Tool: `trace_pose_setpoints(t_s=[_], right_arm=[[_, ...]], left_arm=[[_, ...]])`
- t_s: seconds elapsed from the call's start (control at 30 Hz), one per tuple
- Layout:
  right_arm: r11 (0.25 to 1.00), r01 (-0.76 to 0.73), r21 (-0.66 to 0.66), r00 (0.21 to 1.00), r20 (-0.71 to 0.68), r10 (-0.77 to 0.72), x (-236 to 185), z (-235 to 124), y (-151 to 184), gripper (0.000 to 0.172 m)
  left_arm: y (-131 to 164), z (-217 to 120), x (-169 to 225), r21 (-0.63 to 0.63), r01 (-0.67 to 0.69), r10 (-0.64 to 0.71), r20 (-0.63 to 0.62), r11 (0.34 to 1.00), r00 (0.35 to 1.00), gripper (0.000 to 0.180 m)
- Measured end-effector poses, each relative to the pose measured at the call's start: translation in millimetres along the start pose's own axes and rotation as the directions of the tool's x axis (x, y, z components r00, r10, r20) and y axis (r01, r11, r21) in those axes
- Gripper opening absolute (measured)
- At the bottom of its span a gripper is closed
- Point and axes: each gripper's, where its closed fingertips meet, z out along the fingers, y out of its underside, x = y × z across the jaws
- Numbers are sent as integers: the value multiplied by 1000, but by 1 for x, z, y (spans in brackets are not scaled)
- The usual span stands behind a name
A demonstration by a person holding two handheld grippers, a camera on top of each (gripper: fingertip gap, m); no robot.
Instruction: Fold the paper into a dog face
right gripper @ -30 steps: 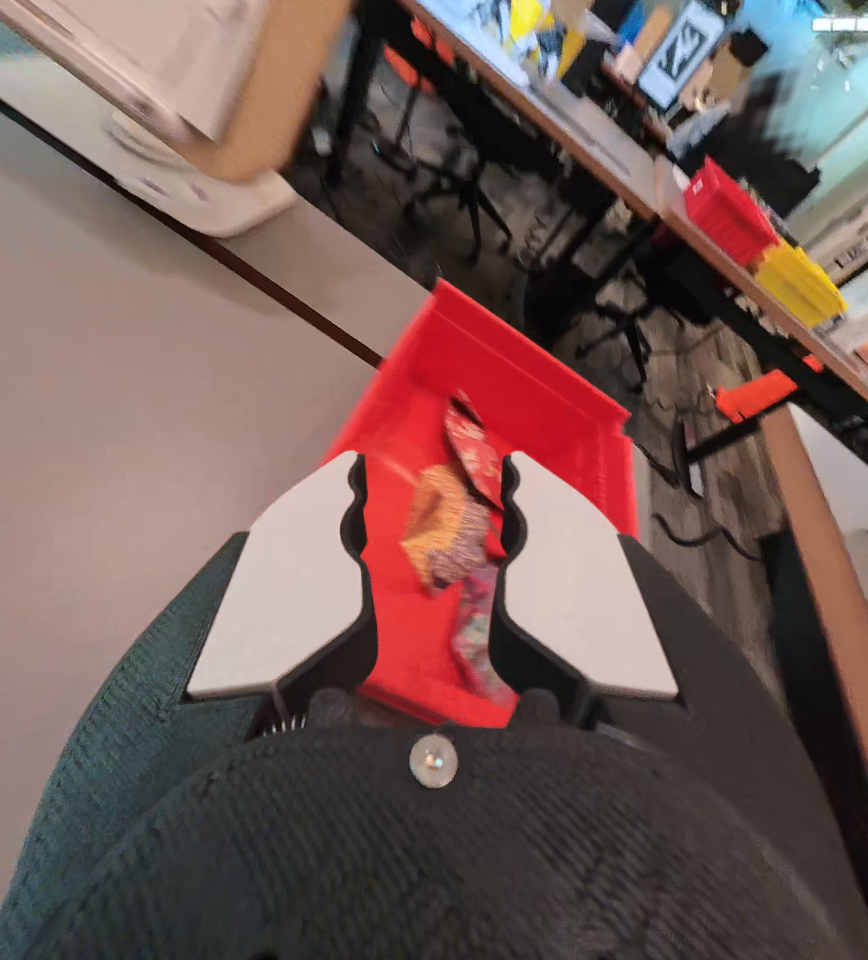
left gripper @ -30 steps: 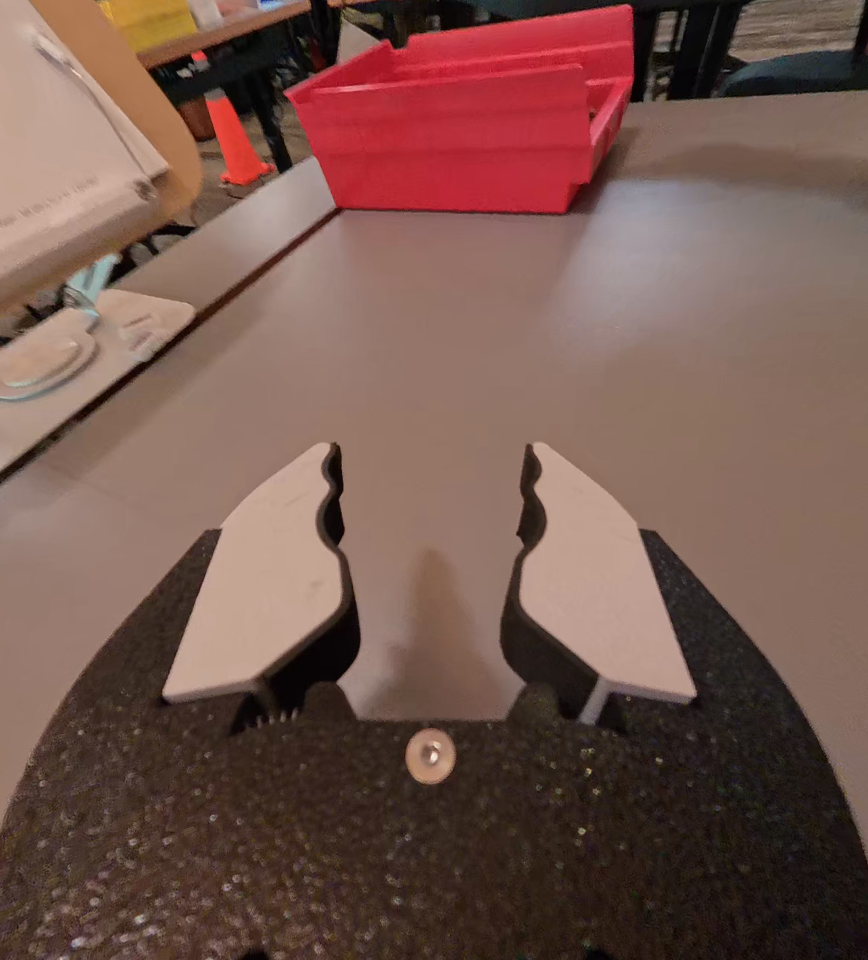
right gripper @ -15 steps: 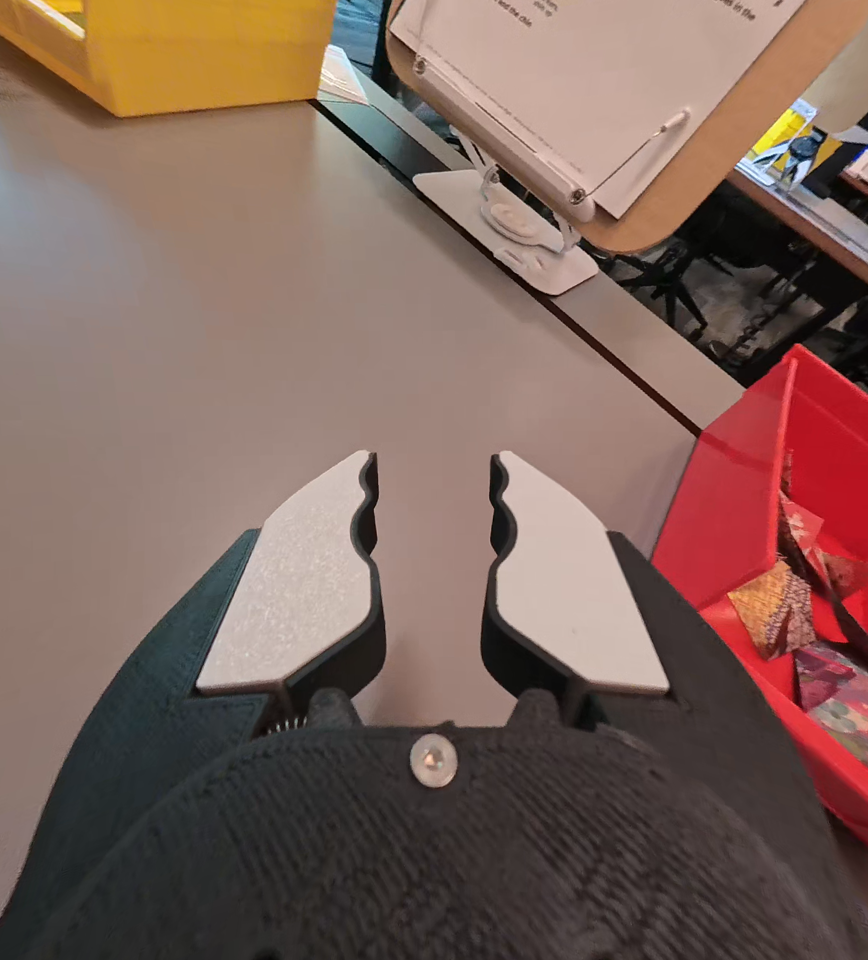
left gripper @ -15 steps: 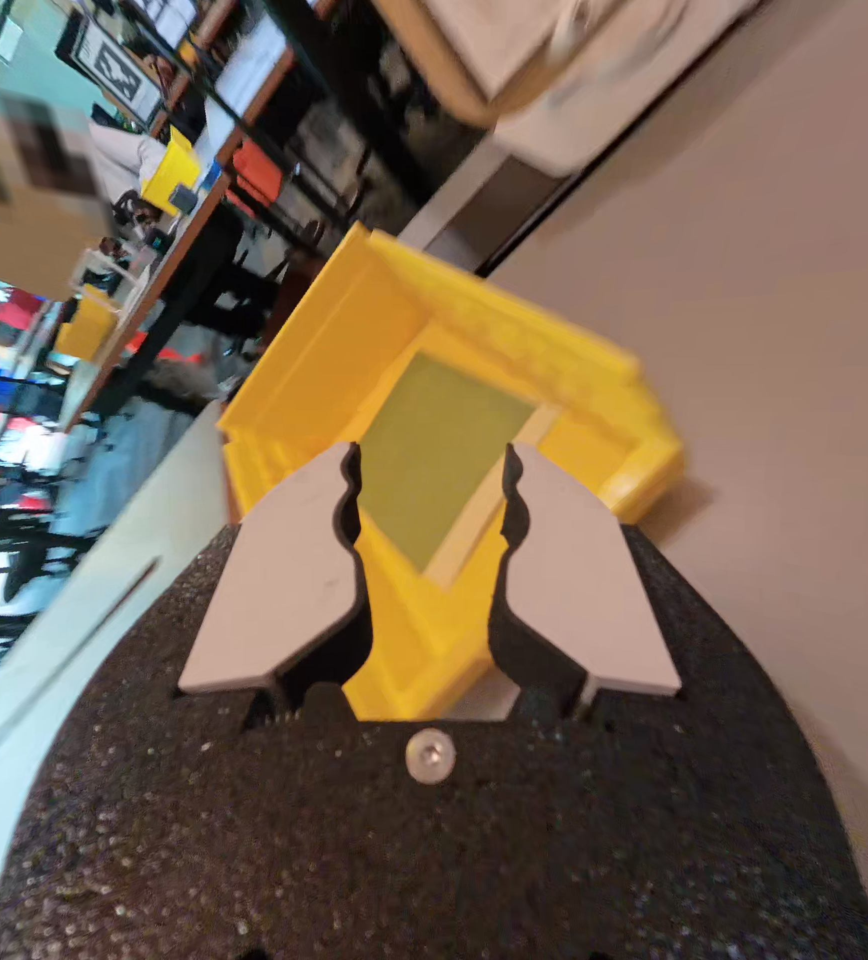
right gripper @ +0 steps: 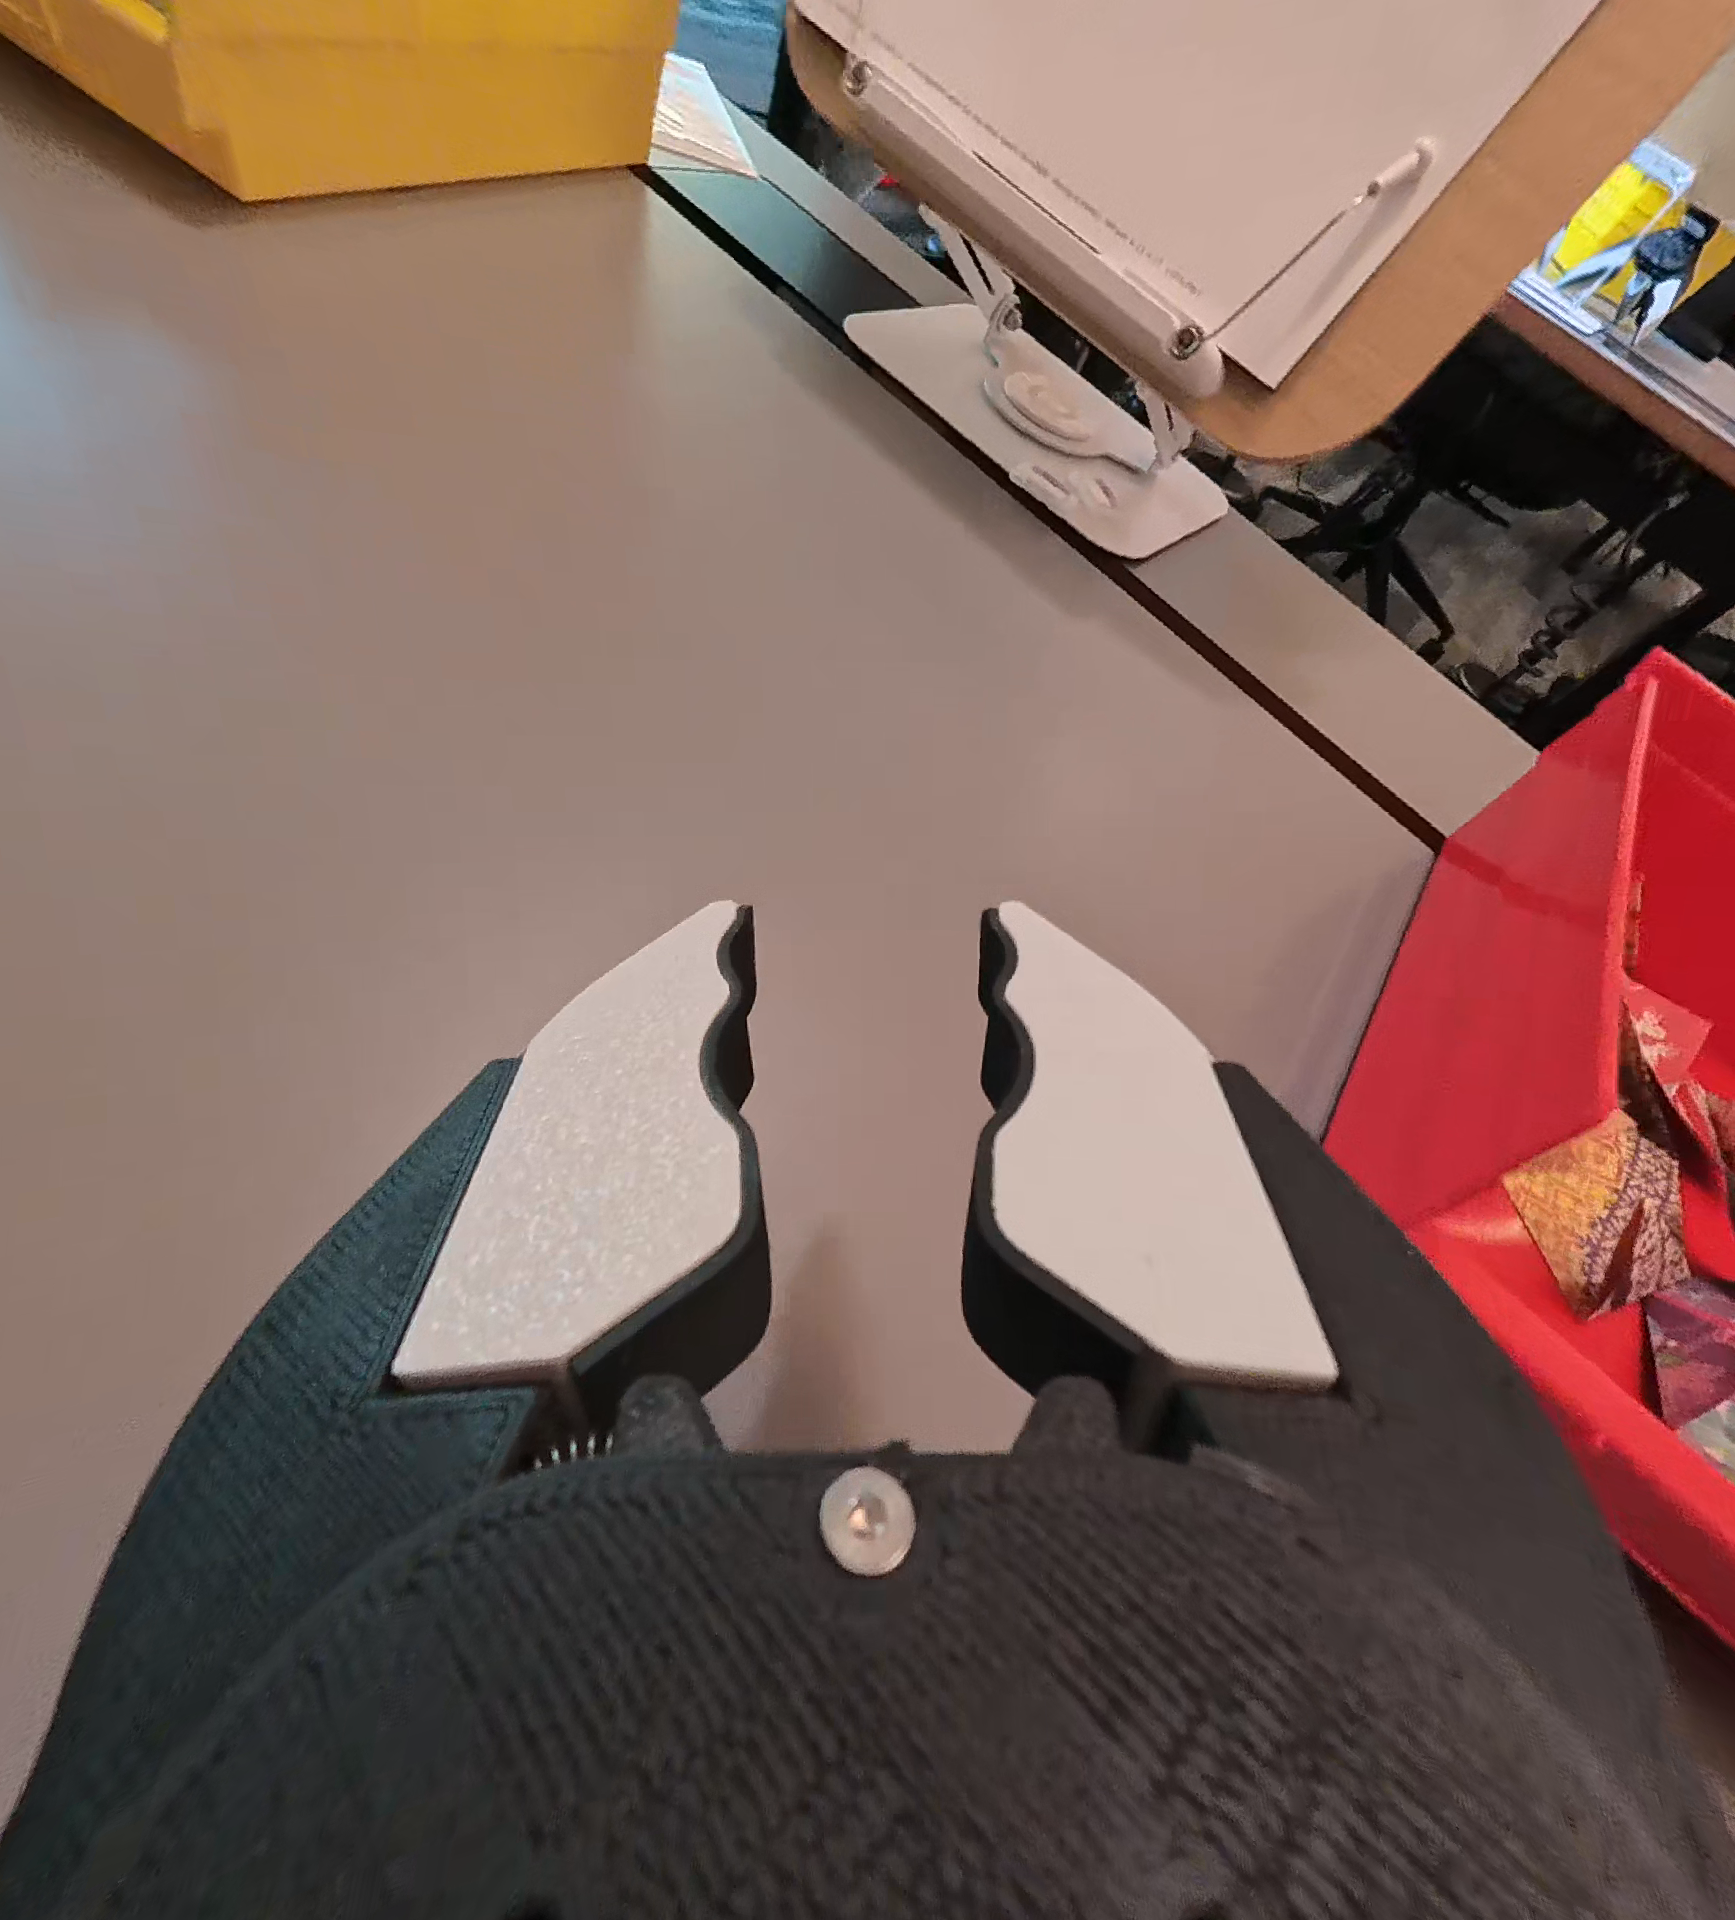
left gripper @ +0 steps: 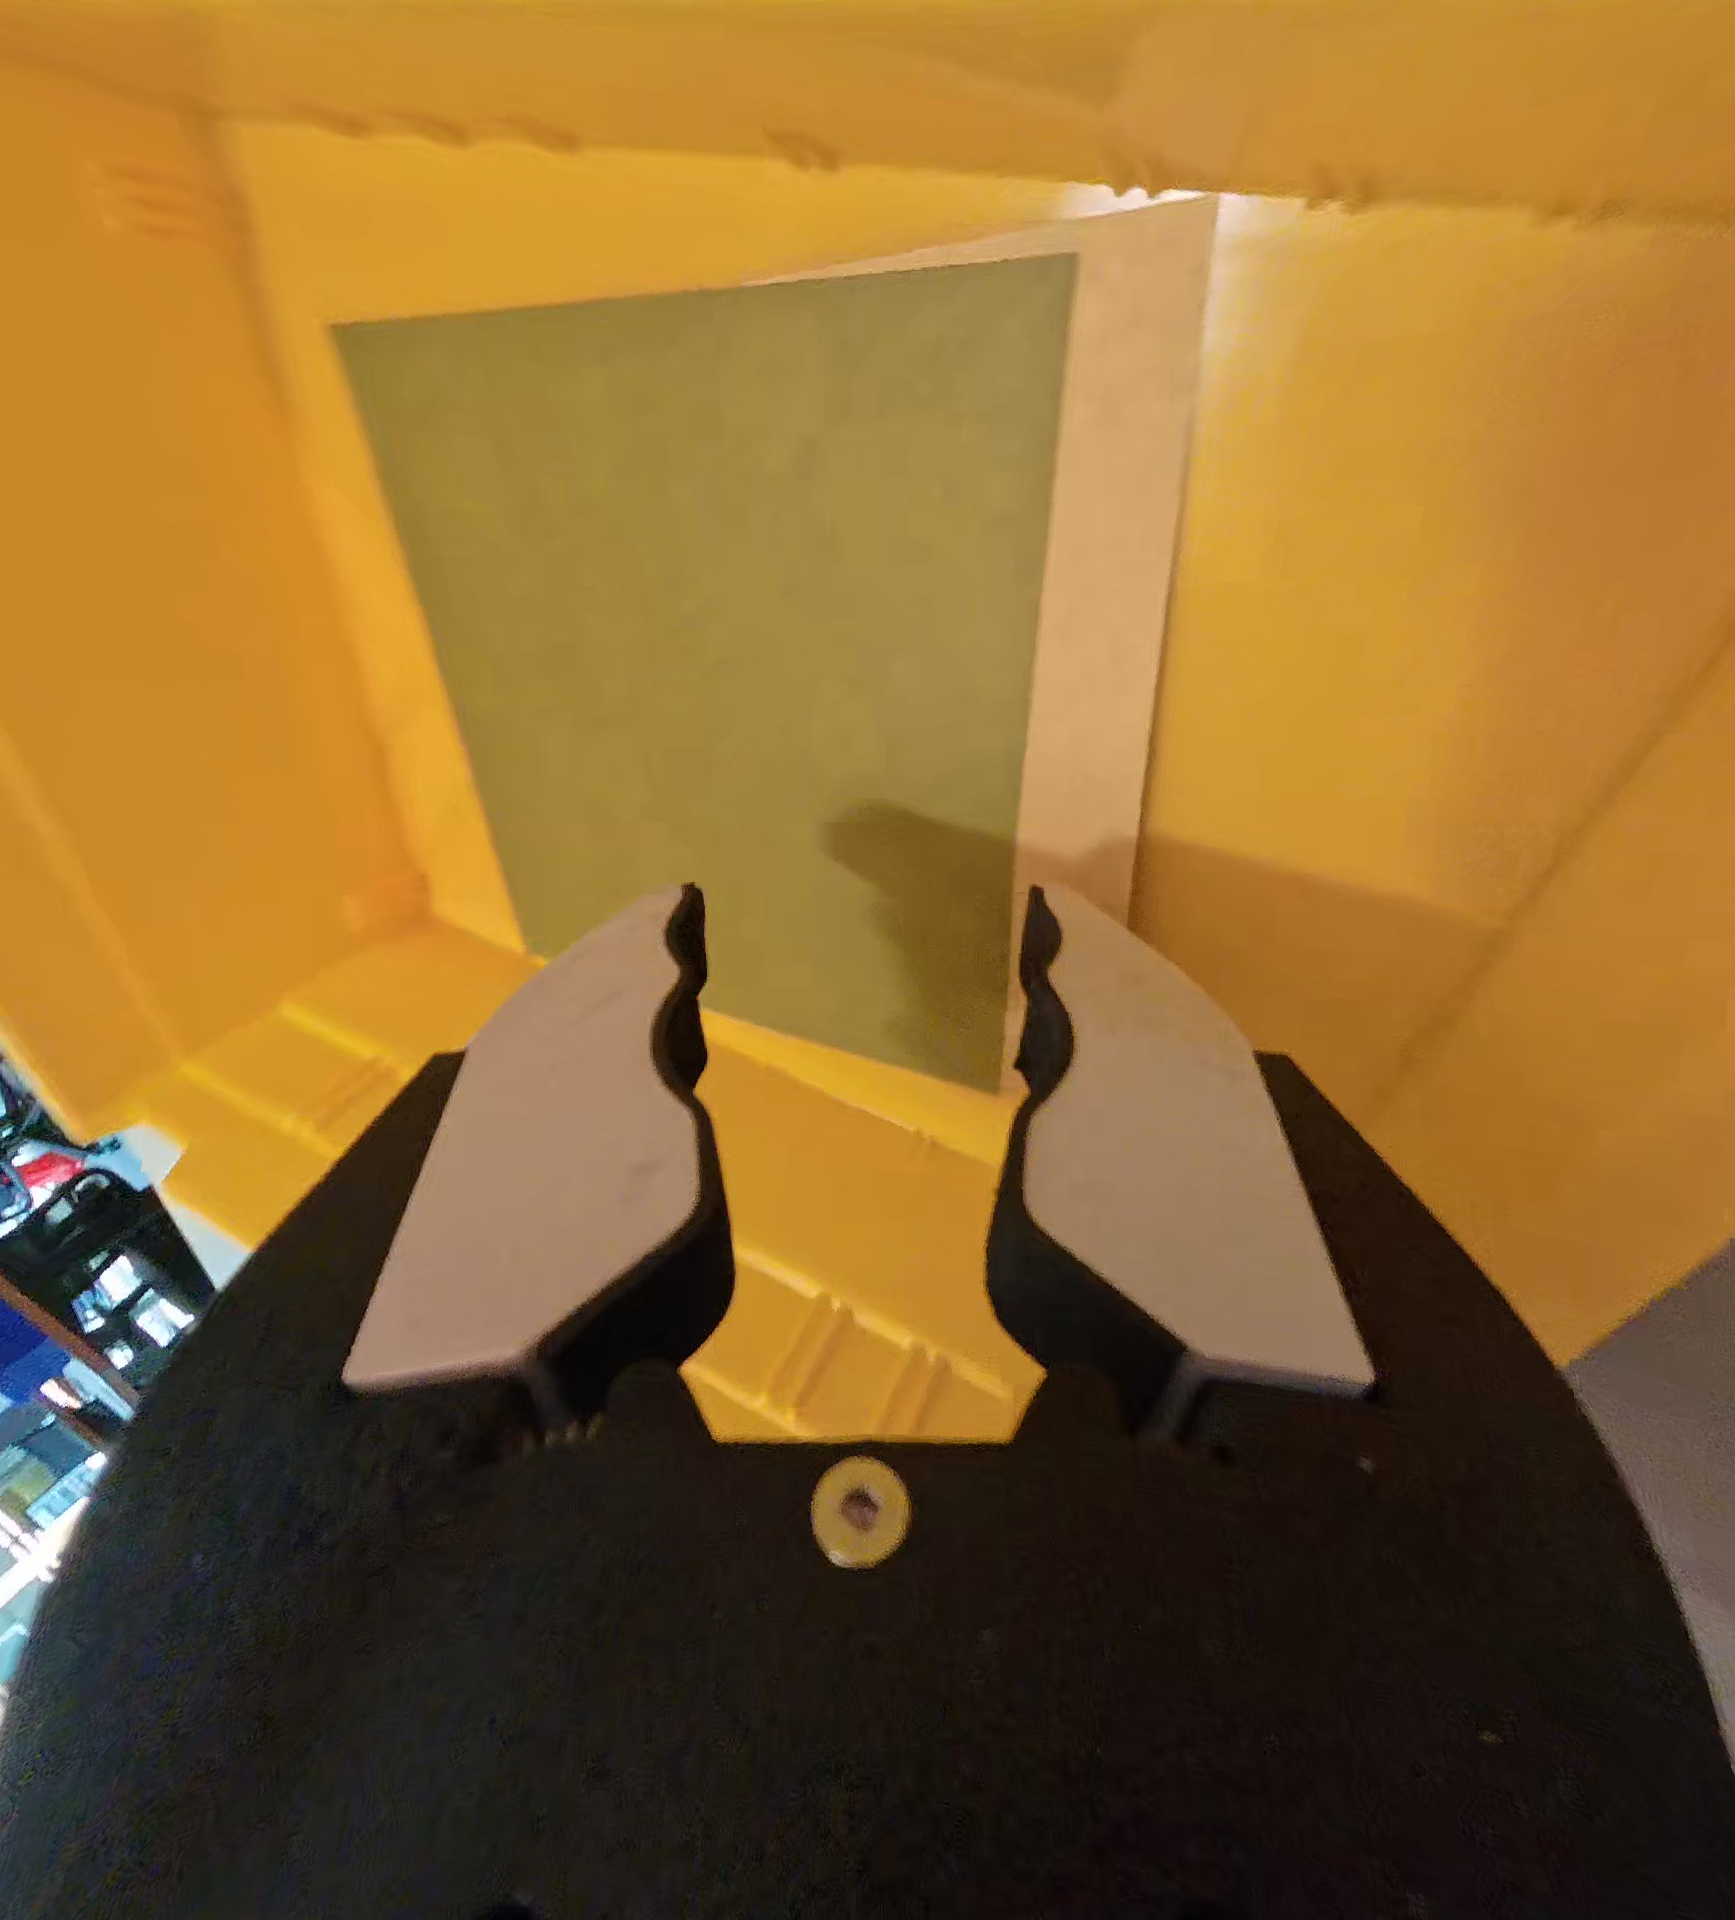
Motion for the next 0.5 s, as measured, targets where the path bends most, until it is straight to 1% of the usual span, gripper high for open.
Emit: trace_pose_setpoints(t_s=[0.03,0.13,0.17,0.23,0.33,0.43,0.5], right_arm=[[1000,-8,4,1000,-6,8,3,-2,1,41],[999,-32,6,999,-12,32,10,-5,6,41],[999,-41,6,999,-14,41,12,-5,8,41],[999,-52,2,999,-13,52,13,-4,11,41],[999,-46,-13,999,-12,46,14,-2,16,41],[999,-40,-22,999,-17,40,16,-3,19,41],[999,-43,-21,999,-21,43,17,-3,19,41]], left_arm=[[0,5,2,-7,-17,17,-15,1000,1000,57],[-1,14,8,-21,-52,51,-44,998,998,59],[-2,15,9,-17,-66,65,-47,998,997,57],[-4,15,4,-14,-72,71,-21,997,997,57],[-3,16,6,-11,-70,70,-32,997,997,55],[-4,16,3,-12,-92,92,10,996,996,54],[-4,15,-2,-18,-103,104,67,995,992,49]])
